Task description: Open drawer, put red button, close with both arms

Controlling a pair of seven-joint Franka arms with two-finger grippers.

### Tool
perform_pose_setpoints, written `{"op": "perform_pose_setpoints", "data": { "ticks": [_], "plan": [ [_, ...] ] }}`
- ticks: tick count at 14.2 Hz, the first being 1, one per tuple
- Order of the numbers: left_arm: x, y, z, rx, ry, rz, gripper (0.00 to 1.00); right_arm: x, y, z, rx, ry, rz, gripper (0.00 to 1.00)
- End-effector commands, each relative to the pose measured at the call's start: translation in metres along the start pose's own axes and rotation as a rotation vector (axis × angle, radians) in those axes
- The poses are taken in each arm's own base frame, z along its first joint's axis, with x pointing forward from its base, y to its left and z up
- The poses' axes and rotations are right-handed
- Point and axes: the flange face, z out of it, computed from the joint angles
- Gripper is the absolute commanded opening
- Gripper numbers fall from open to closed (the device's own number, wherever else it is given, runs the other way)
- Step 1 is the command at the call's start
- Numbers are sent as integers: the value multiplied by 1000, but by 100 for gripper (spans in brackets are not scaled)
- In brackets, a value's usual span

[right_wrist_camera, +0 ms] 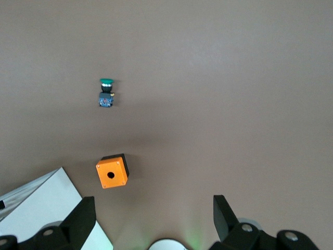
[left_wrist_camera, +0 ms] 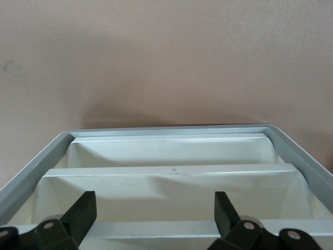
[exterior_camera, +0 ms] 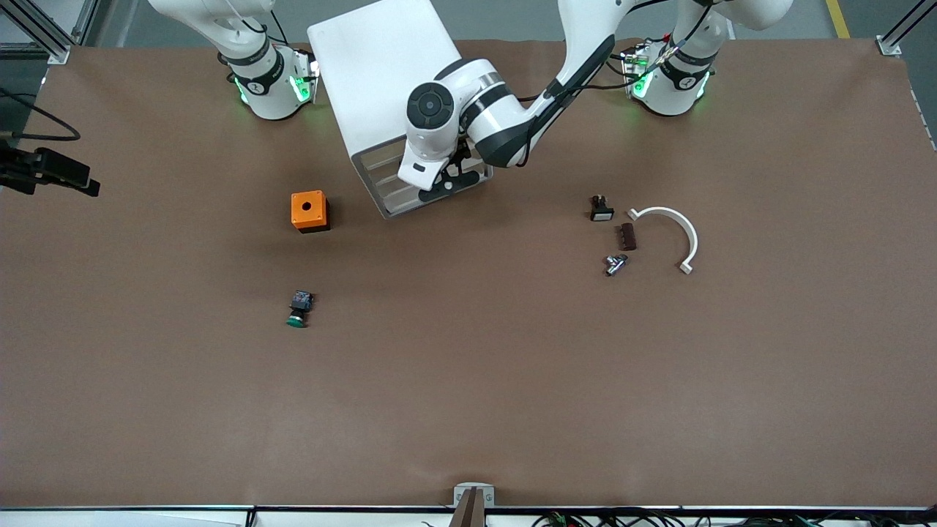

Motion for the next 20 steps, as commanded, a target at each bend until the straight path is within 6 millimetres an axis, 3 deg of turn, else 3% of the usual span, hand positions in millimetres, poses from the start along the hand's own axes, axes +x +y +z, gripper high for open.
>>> {"op": "perform_pose_setpoints", "data": {
  "ticks": [1,4,12,19,20],
  "plan": [
    [-7,2,2,-7,-30,-9,100,-34,9,7,11,41,1,100],
    [9,-1,-9,-23,-25,-33,100,-38,10,0,13,53,3,100],
    [120,-39,-95,-144,16,-201,100,-41,14,-10,32,65,16,100],
    [228,-99,-137,-184,86,-350,100,-41,2,-13,29,72,-19,100],
    [233,-102,-144,-196,91,-362,100,-41,2,-15,28,75,-21,100]
  ]
}}
